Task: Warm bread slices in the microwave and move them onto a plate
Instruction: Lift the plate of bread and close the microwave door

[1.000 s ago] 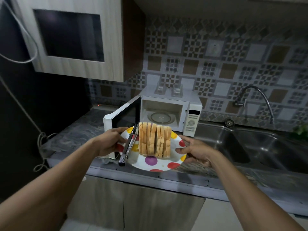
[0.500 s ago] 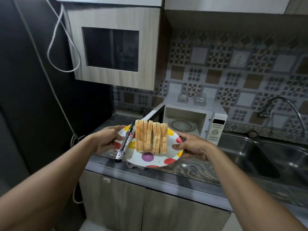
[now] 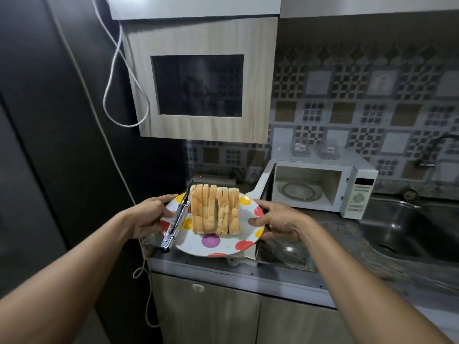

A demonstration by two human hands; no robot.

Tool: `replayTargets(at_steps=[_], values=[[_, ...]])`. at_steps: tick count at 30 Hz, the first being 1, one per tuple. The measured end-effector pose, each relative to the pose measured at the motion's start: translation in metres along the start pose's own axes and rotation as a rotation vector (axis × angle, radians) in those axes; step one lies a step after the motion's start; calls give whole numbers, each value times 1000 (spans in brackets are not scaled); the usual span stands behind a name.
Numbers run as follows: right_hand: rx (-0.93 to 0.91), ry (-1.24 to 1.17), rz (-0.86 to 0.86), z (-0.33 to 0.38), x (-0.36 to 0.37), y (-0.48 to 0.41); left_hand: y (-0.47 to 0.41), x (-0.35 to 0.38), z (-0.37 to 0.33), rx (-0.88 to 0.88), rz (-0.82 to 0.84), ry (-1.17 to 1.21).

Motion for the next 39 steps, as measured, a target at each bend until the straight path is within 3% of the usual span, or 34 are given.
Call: replayTargets(at_steps=[8,21,28,39], values=[[26,-52,-5,14,45,-60,-22,-53,15,-21,-6,-28],[18,57,-12,53,51,-149,-91,-106,38,-28,-59,-56],[81,-14,-13,53,64,-204,-140,-138,68,-57,-66,-39],[161,34,-172,42,88,-282,-227,-184,124,-126,-21,-115]])
Point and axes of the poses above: each hand's wrist, its own y-axis away from the middle knuckle, its own x-axis out of the palm, z = x × y, the point moved 3 cm from there along -y, towards the middle knuckle, and after that the axes turned 15 degrees about x, right-handed, at the moved point
